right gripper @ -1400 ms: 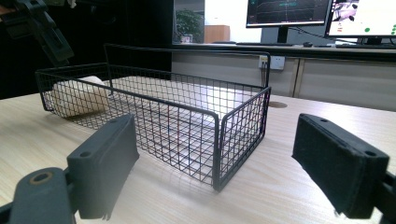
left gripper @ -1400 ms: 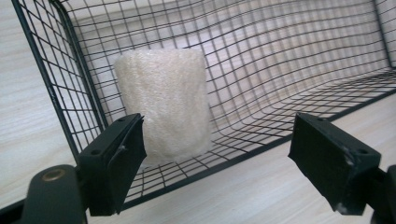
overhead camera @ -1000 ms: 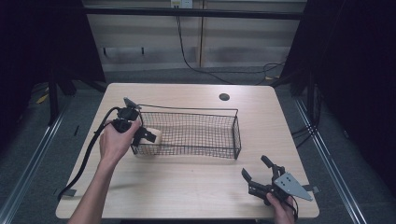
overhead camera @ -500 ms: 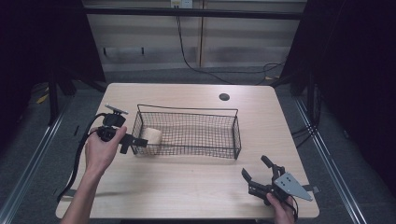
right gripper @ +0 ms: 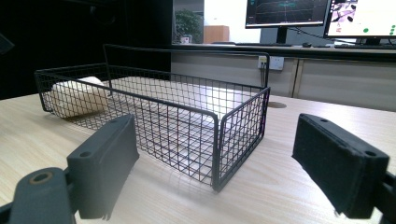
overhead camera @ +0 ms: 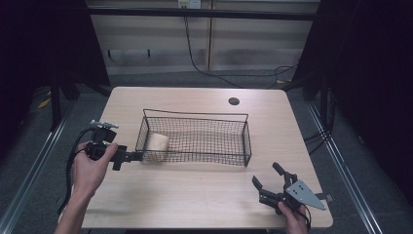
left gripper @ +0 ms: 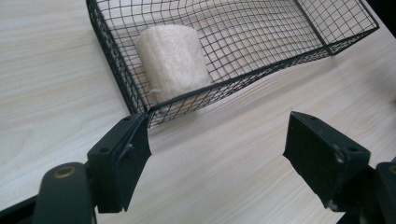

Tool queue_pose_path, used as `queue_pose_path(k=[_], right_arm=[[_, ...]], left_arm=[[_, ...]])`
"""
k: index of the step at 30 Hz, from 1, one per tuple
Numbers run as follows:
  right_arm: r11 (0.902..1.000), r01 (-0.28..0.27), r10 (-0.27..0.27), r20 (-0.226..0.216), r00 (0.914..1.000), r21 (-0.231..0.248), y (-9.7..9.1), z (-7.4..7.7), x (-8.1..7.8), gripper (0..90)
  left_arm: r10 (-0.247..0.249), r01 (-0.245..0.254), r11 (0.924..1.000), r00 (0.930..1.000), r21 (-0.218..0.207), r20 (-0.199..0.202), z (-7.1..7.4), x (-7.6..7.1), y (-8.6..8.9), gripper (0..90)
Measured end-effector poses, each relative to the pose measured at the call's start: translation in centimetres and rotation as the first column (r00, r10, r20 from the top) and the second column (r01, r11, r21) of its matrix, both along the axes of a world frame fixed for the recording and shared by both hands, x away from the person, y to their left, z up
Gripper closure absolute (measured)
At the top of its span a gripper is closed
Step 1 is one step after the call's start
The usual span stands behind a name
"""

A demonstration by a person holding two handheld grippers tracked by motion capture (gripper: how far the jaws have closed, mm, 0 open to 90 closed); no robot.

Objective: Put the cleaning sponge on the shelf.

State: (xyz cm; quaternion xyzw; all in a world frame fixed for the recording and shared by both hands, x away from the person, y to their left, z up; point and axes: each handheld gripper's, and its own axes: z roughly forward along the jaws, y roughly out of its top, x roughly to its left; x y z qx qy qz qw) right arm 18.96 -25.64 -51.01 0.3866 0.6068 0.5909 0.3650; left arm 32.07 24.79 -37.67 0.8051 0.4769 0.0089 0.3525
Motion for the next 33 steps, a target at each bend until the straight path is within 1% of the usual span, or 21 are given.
queue_pose_path(k=[1, 2, 5, 8, 10, 13, 14, 17, 18, 19, 20, 21, 22, 23, 25, 26, 27, 28, 29, 30, 33], right_arm=[[1.0, 0.001, -0.001, -0.001, 1.0, 0.0, 0.0, 0.0, 0.0, 13.4], [1.0, 0.0, 0.0, -0.001, 1.0, -0.001, 0.0, 0.0, 0.0, 13.4], [1.0, 0.001, -0.001, -0.001, 1.0, -0.001, 0.0, 0.0, 0.0, 13.4], [1.0, 0.002, -0.002, 0.004, 1.0, -0.002, 0.0, 0.0, 0.0, 13.4], [1.0, 0.002, -0.002, 0.001, 1.0, 0.0, 0.0, 0.0, 0.0, 13.4], [1.0, 0.001, -0.001, -0.001, 1.0, 0.001, 0.0, 0.0, 0.0, 13.4], [1.0, 0.002, -0.002, 0.001, 1.0, 0.001, 0.0, 0.0, 0.0, 13.4], [1.0, 0.002, -0.002, -0.001, 1.0, 0.002, 0.0, 0.0, 0.0, 13.4], [1.0, 0.001, -0.001, 0.0, 1.0, 0.001, 0.0, 0.0, 0.0, 13.4], [1.0, 0.002, -0.002, 0.002, 1.0, 0.001, 0.0, 0.0, 0.0, 13.4], [1.0, 0.002, -0.002, 0.001, 1.0, 0.001, 0.0, 0.0, 0.0, 13.4], [1.0, 0.002, -0.002, 0.001, 1.0, 0.002, 0.0, 0.0, 0.0, 13.3], [1.0, 0.003, -0.003, 0.001, 1.0, 0.001, 0.0, 0.0, 0.0, 13.4], [1.0, 0.001, -0.001, -0.001, 1.0, 0.001, 0.0, 0.0, 0.0, 13.4], [1.0, 0.002, -0.002, 0.001, 1.0, -0.003, 0.0, 0.0, 0.0, 13.4], [1.0, -0.003, 0.003, 0.003, 1.0, -0.004, 0.0, 0.0, 0.0, 13.4], [1.0, -0.002, 0.002, 0.004, 1.0, -0.004, 0.0, 0.0, 0.0, 13.4], [1.0, -0.002, 0.003, 0.005, 1.0, -0.005, 0.0, 0.0, 0.0, 13.4], [1.0, 0.0, 0.0, 0.003, 1.0, -0.003, 0.0, 0.0, 0.0, 13.3], [1.0, -0.004, 0.004, 0.0, 1.0, -0.001, 0.0, 0.0, 0.0, 13.4], [1.0, -0.008, 0.008, -0.004, 1.0, 0.0, 0.0, 0.0, 0.1, 13.4]], left_arm=[[0.0, 0.0, 1.0, 1.0, 0.0, 0.0, 0.0, 0.0, 0.0, 21.8], [0.016, -0.016, 0.9998, 0.9998, -0.013, 0.008, 0.0, -0.7, 0.7, 21.8], [0.036, -0.036, 0.9991, 0.9992, -0.022, 0.013, -0.1, -1.4, 1.5, 21.8], [0.046, -0.047, 0.9982, 0.9989, -0.039, -0.003, -0.5, -2.1, 2.2, 21.8], [0.029, -0.03, 0.9989, 0.9995, -0.037, -0.014, -0.6, -2.5, 2.6, 21.8], [0.061, -0.062, 0.9973, 0.9981, -0.039, -0.005, -0.9, -3.2, 3.1, 21.8], [0.061, -0.061, 0.9975, 0.9981, -0.036, -0.003, -1.1, -3.5, 3.3, 21.8], [0.078, -0.078, 0.9966, 0.9969, -0.029, 0.007, -1.8, -4.3, 3.6, 21.8], [0.095, -0.095, 0.9953, 0.9955, -0.018, 0.004, -2.1, -4.7, 3.7, 21.8], [0.117, -0.117, 0.9931, 0.993, -0.006, 0.015, -2.5, -5.1, 3.7, 21.8], [0.126, -0.126, 0.992, 0.9918, -0.012, 0.023, -2.8, -5.4, 3.7, 21.8], [0.129, -0.129, 0.9911, 0.9914, -0.036, 0.02, -3.3, -5.7, 3.7, 21.8], [0.121, -0.12, 0.9918, 0.9926, -0.044, 0.009, -3.6, -5.9, 3.8, 21.8], [0.11, -0.11, 0.9933, 0.994, -0.036, 0.0, -3.9, -6.0, 3.8, 21.7], [0.111, -0.111, 0.9933, 0.9937, -0.032, 0.016, -4.4, -6.1, 3.8, 21.7], [0.119, -0.118, 0.9923, 0.9928, -0.037, 0.016, -4.6, -6.1, 3.8, 21.4], [0.123, -0.121, 0.9911, 0.9922, -0.055, 0.021, -5.0, -6.3, 3.8, 21.1], [0.126, -0.124, 0.9909, 0.9916, -0.054, 0.033, -5.3, -6.4, 3.8, 20.8], [0.151, -0.149, 0.9872, 0.9874, -0.058, 0.047, -5.7, -6.7, 3.9, 20.8], [0.159, -0.156, 0.9856, 0.9859, -0.065, 0.051, -6.1, -6.9, 3.8, 20.7], [0.114, -0.112, 0.99, 0.9931, -0.086, 0.027, -7.1, -7.1, 3.3, 19.9]])
